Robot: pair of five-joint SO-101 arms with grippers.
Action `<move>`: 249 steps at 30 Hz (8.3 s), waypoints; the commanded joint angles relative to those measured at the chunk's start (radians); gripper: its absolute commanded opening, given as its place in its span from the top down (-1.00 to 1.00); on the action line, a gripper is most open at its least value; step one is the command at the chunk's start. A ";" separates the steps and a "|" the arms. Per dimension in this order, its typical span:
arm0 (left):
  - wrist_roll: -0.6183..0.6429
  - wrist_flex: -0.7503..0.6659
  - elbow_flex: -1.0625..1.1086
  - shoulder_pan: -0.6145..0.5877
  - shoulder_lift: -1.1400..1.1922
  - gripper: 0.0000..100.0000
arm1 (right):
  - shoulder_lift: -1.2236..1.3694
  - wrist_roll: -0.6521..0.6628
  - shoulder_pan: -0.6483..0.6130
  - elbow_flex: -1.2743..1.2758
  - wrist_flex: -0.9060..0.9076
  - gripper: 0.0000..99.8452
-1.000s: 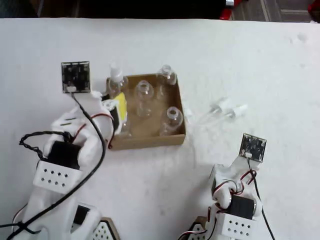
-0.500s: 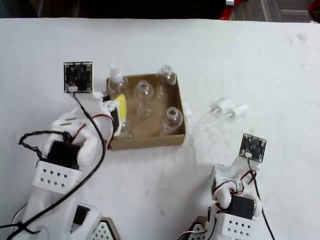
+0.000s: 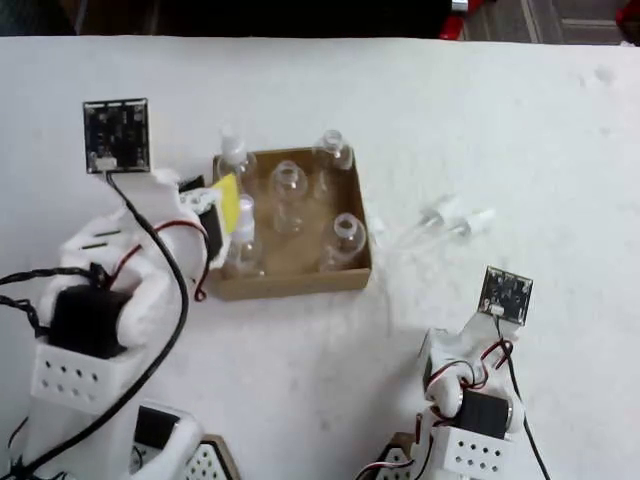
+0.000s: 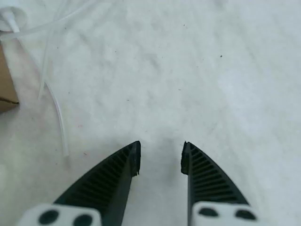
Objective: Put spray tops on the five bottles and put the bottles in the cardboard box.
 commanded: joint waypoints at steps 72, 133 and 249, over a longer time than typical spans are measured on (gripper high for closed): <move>-0.192 -0.540 0.809 -0.524 -0.012 0.77 | -0.007 -0.009 -0.024 0.009 -0.219 0.74; -0.195 -0.540 0.819 -0.498 -0.012 0.76 | 1.669 -0.015 -0.366 -1.293 -0.147 0.96; -0.195 -0.540 0.821 -0.498 -0.012 0.76 | 1.616 0.258 -0.236 -1.524 0.054 0.53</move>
